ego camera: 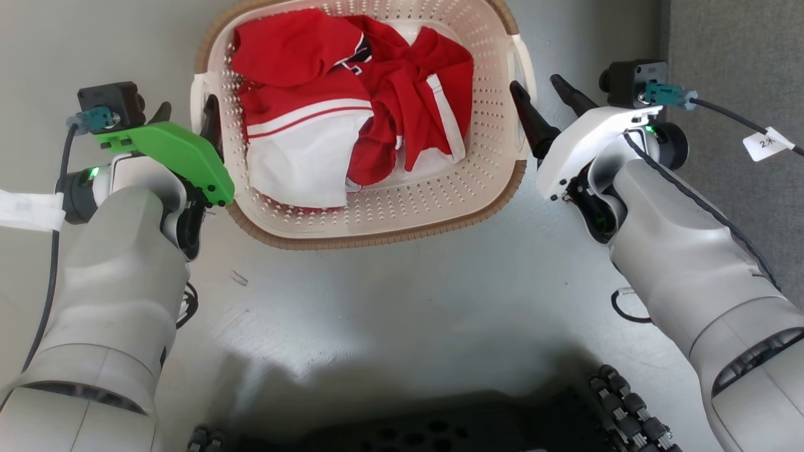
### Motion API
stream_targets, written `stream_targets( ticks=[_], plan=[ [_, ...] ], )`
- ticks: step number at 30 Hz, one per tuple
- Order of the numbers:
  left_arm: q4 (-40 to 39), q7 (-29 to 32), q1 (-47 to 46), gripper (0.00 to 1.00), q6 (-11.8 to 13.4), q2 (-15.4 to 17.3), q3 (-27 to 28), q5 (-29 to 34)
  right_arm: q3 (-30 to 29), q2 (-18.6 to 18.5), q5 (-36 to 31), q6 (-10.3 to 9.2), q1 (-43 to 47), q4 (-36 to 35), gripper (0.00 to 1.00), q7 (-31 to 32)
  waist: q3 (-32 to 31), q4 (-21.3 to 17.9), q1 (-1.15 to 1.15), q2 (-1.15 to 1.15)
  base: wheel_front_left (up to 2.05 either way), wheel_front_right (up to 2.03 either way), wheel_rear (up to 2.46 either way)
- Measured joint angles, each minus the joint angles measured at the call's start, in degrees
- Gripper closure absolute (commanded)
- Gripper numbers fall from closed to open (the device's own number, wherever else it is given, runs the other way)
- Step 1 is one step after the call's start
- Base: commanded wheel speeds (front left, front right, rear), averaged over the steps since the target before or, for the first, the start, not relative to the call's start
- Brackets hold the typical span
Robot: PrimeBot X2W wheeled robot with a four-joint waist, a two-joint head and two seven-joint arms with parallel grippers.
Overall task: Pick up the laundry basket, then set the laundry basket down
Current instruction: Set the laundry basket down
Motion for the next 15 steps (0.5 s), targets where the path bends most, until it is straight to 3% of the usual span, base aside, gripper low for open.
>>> stream_targets(
  ticks=[15],
  plan=[
    [-0.12,-2.09,3.31,0.0,-0.42,0.54,-2.41,2.27,-3.58,-2.38,0.29,-0.02,4.72,-5.57,0.0,0.0,-7.23,-0.24,0.0,0.0,0.0,0.0,0.0]
  ],
)
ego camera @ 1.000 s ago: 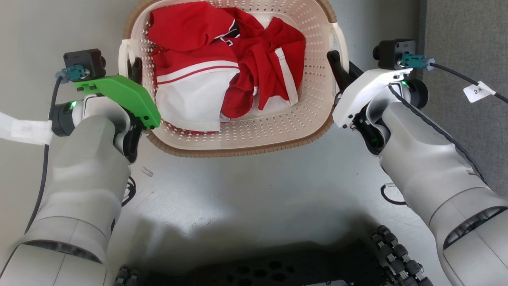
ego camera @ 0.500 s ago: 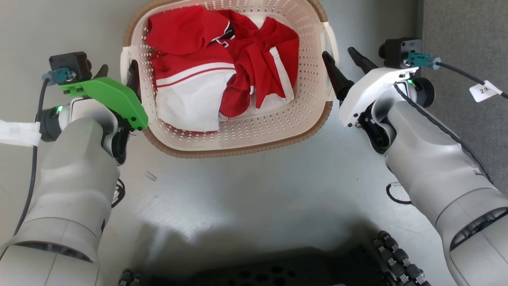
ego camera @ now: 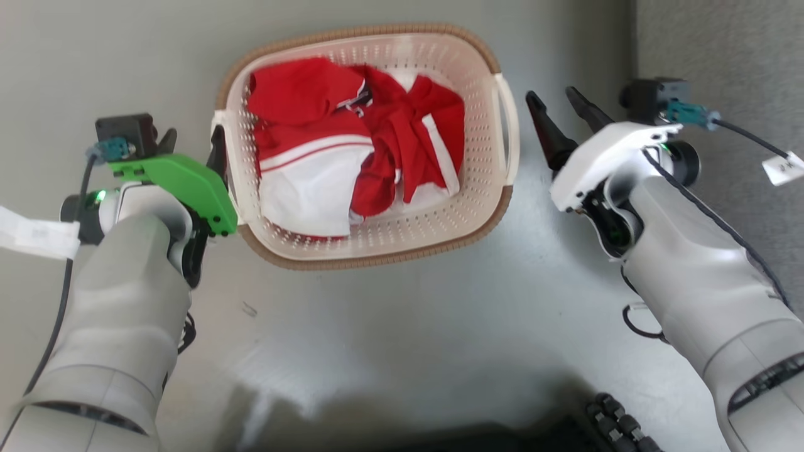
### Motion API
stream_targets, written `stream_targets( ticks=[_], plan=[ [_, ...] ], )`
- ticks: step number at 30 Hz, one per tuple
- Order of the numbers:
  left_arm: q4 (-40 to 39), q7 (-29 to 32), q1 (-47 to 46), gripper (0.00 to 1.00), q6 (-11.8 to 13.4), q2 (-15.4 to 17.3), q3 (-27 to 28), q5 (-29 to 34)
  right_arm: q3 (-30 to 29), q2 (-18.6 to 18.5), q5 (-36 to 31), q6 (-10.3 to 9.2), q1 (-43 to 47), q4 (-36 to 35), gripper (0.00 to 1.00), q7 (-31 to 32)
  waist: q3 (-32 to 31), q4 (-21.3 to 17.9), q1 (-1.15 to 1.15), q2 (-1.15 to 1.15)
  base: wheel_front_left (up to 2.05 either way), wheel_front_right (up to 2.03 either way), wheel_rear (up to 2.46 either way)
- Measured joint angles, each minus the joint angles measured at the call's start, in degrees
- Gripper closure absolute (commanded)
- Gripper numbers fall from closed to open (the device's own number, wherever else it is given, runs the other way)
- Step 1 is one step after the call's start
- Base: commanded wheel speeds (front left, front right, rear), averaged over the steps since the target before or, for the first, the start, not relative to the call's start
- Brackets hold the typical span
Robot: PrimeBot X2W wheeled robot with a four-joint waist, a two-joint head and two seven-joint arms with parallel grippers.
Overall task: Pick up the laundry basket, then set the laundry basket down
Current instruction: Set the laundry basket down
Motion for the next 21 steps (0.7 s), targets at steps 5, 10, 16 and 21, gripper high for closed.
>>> stream_targets(
  ticks=[5,10,16,21],
  plan=[
    [-1.2,-0.02,2.08,0.0,0.08,0.18,0.31,0.4,-2.08,-0.94,-0.66,0.0,2.71,-1.6,0.0,0.0,-3.59,-0.11,0.0,0.0,0.0,0.0,0.0],
    [-6.82,-0.01,4.0,0.0,1.58,1.35,2.72,0.43,-4.36,-1.15,-1.66,-0.2,5.2,-3.94,0.0,0.0,-7.45,-0.17,0.0,0.0,0.0,0.0,0.0],
    [-13.95,-0.01,7.48,0.0,3.36,1.91,5.61,1.36,-7.73,-2.23,-3.41,-1.63,8.49,-7.45,0.0,0.0,-12.22,-0.2,0.0,0.0,0.0,0.0,0.0],
    [-19.51,-0.02,10.84,0.0,4.58,2.7,7.69,2.65,-10.63,-2.59,-5.41,-2.96,11.23,-11.89,0.0,0.0,-16.18,-0.24,0.0,0.0,0.0,0.0,0.0]
  ],
)
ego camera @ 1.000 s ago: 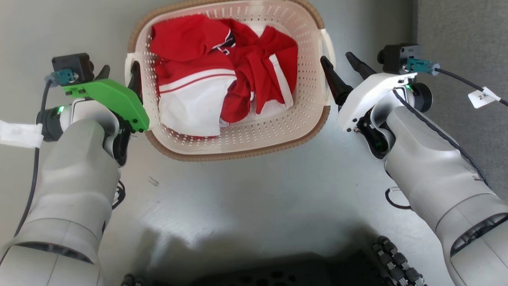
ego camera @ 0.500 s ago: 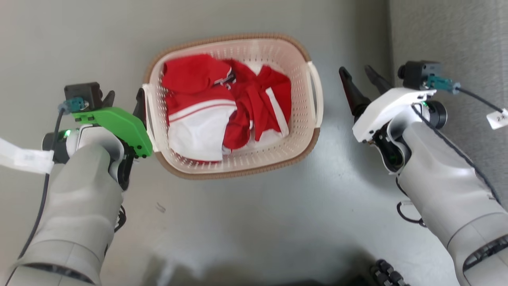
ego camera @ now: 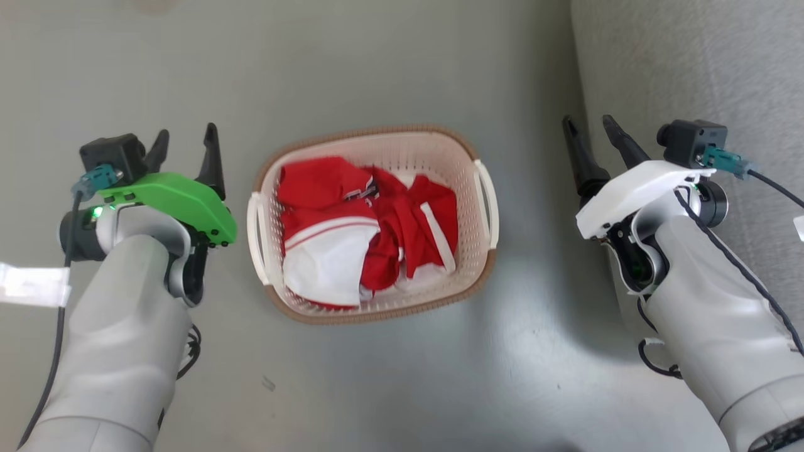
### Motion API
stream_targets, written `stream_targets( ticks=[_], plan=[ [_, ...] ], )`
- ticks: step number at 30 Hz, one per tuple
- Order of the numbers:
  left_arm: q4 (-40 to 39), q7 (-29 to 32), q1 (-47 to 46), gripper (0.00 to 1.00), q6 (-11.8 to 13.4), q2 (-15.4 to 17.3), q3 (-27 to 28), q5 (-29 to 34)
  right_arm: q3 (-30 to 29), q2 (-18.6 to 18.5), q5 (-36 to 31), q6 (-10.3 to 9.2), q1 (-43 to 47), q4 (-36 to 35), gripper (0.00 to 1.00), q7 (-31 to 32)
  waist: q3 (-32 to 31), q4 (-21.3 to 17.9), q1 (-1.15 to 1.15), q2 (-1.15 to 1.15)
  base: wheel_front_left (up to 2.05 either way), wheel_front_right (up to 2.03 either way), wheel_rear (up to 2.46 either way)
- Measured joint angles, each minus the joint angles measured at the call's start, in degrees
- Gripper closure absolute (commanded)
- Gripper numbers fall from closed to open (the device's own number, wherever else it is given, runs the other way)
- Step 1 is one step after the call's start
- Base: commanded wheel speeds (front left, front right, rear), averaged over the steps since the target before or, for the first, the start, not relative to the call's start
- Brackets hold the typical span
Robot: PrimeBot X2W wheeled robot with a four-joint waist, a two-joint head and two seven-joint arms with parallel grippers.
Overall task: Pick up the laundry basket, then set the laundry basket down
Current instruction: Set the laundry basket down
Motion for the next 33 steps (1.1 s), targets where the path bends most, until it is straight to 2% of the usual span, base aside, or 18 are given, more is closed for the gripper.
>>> stream_targets(
  ticks=[12,15,33],
  plan=[
    [-13.56,-0.08,6.82,0.0,3.14,0.99,2.93,6.55,-4.31,-0.05,-5.95,-2.23,6.63,-8.22,0.0,0.0,-8.02,-0.26,0.0,0.0,0.0,0.0,0.0],
    [-16.94,-0.15,8.54,0.0,3.99,1.2,3.34,8.17,-5.19,-0.04,-7.27,-3.44,7.8,-10.47,0.0,0.0,-9.63,-0.33,0.0,0.0,0.0,0.0,0.0],
    [-32.59,-0.18,21.12,0.0,6.53,2.07,4.59,15.13,-10.21,-0.07,-13.97,-6.69,15.8,-21.41,0.0,0.0,-16.64,-1.27,0.0,0.0,0.0,0.0,0.0]
  ],
)
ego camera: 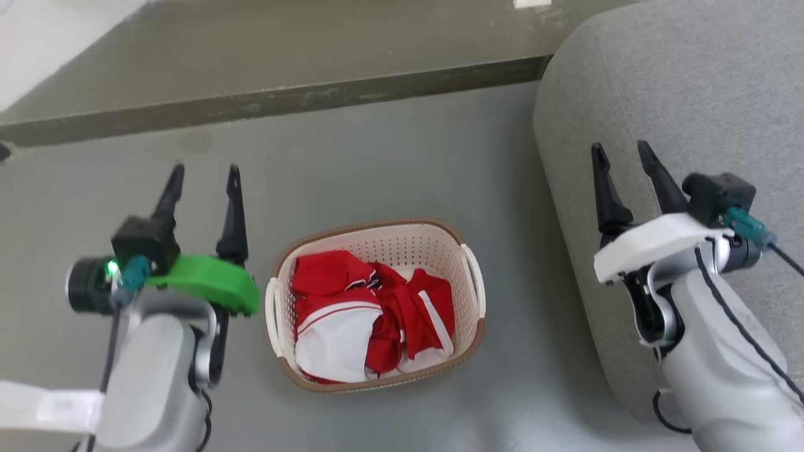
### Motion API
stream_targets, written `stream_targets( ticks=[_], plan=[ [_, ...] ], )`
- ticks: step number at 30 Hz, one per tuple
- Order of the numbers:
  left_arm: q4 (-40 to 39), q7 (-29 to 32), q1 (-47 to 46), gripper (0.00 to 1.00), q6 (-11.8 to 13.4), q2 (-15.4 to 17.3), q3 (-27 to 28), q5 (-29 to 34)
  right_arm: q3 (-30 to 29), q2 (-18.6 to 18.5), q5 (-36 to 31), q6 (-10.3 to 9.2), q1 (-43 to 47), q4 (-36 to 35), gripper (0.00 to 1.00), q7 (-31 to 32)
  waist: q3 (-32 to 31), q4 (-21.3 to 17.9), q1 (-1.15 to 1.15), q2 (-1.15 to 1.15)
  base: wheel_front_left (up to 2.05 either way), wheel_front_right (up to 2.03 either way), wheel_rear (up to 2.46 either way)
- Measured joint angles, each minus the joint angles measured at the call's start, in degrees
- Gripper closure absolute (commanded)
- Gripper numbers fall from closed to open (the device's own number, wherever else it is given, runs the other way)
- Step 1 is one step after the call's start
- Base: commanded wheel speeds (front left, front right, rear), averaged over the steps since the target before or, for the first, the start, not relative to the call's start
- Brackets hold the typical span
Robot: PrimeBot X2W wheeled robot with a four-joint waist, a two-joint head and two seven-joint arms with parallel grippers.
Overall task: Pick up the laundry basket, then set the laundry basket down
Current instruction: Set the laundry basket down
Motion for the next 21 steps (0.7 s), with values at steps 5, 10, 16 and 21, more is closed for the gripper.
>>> stream_targets(
  ticks=[5,10,16,21],
  plan=[
    [-2.98,0.0,4.67,0.0,0.47,-0.21,0.05,1.2,-1.08,0.04,-1.42,-0.55,3.62,-2.1,0.0,0.0,-1.76,0.06,0.0,0.0,0.0,0.0,0.0],
    [-4.85,0.0,7.42,0.0,0.49,-0.35,0.29,1.35,-1.23,0.12,-2.4,-0.96,6.08,-2.97,0.0,0.0,-2.92,0.23,0.0,0.0,0.0,0.0,0.0],
    [-6.1,0.0,12.46,0.0,0.92,-1.1,0.47,1.67,-1.4,0.29,-2.92,-1.11,9.75,-3.87,0.0,0.0,-4.79,0.47,0.0,0.0,0.0,0.0,0.0],
    [-7.35,0.0,15.65,0.0,1.03,-1.43,0.6,1.67,-1.4,0.31,-3.43,-1.41,12.32,-4.13,0.0,0.0,-6.19,0.7,0.0,0.0,0.0,0.0,0.0]
  ],
)
